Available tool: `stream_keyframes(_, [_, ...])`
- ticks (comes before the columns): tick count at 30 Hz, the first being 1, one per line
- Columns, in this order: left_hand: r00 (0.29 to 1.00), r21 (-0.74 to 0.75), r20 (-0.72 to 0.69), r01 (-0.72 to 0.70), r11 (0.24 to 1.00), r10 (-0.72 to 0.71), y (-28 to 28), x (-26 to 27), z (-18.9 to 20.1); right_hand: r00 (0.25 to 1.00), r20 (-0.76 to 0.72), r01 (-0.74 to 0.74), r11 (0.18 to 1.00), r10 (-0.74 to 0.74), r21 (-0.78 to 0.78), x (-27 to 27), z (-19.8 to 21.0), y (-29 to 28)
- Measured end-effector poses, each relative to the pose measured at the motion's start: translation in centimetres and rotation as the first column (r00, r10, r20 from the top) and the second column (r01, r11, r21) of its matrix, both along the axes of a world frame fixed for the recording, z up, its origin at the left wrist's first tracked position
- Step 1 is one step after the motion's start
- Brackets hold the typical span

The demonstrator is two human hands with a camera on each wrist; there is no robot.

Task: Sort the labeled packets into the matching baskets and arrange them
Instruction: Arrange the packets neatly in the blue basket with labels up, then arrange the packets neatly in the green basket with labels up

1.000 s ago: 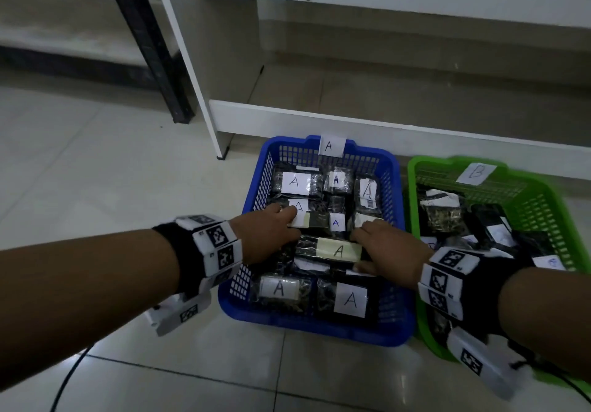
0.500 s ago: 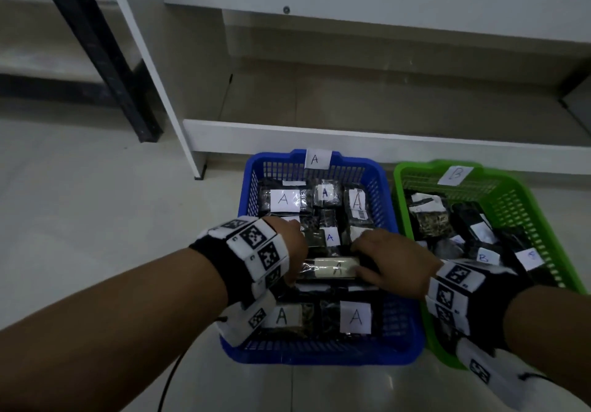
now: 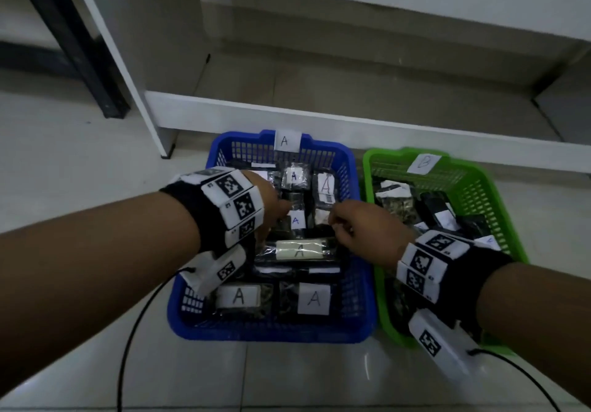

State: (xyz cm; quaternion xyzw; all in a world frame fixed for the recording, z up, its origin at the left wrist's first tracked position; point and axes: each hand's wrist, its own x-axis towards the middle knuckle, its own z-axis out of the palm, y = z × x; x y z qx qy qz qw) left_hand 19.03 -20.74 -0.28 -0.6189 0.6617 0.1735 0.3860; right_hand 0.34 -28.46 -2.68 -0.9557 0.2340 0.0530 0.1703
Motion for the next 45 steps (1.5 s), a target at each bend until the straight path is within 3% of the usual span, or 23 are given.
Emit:
stream_keyframes(5, [0.990, 0.090, -0.019, -0.137, 0.986, 0.139, -2.0, -1.1, 0.8, 0.994, 0.007, -0.109, 0.991, 0.110, -0.082, -1.6, 1.8, -2.8])
stream_keyframes(9, [0.980, 0.011, 0.029, -0.197, 0.980, 0.197, -3.7, -3.0, 1.1, 0.999, 0.007, -0.053, 0.994, 0.054, -0.098, -3.1, 2.7, -8.4])
stream_keyframes(12, [0.976, -0.125, -0.052, -0.216, 0.968, 0.211, -6.1, -5.3, 2.1, 0.999, -0.048, 0.012, 0.991, -0.019, -0.133, -4.2, 2.6, -13.2])
stream_keyframes(15, [0.937, -0.298, -0.235, -0.324, 0.898, 0.260, -8.9, -7.6, 1.9, 0.995, -0.063, 0.068, 0.989, -0.077, -0.132, -6.0, 1.7, -17.2])
stream_keyframes(18, [0.872, -0.467, -0.416, -0.447, 0.763, 0.257, -11.6, -9.9, 0.1, 0.984, -0.110, 0.128, 0.987, -0.139, -0.102, -7.9, 0.0, -19.9])
stream_keyframes(20, [0.876, -0.528, -0.392, -0.463, 0.712, 0.280, -13.1, -11.6, -1.0, 0.977, -0.146, 0.142, 0.986, -0.154, -0.089, -8.9, -1.3, -20.9])
stream_keyframes(23, [0.900, -0.471, -0.270, -0.433, 0.768, 0.342, -15.0, -13.0, -0.9, 0.970, -0.196, 0.143, 0.990, -0.143, -0.013, -9.5, -2.6, -21.0])
stream_keyframes(28, [0.873, -0.269, -0.172, -0.487, 0.831, 0.456, -17.3, -13.8, 0.7, 0.959, -0.280, 0.065, 0.997, -0.052, 0.035, -9.8, -3.4, -19.3])
stream_keyframes(33, [0.907, -0.257, -0.109, -0.420, 0.870, 0.406, -16.8, -14.5, -1.9, 0.961, -0.274, 0.048, 0.998, -0.037, 0.035, -10.5, -3.3, -20.7])
stream_keyframes(38, [0.949, -0.231, -0.075, -0.314, 0.921, 0.305, -17.2, -11.7, -2.3, 0.952, -0.283, 0.143, 0.988, -0.122, 0.058, -11.7, -2.7, -21.8])
stream_keyframes(41, [0.934, -0.245, -0.149, -0.352, 0.903, 0.324, -18.0, -10.7, -2.4, 0.926, -0.355, 0.149, 0.988, -0.130, 0.026, -12.1, -2.9, -21.7])
stream_keyframes(45, [0.864, -0.230, -0.359, -0.450, 0.863, 0.354, -18.9, -9.9, -2.1, 0.918, -0.386, 0.075, 0.996, -0.089, -0.053, -12.1, -2.7, -21.3])
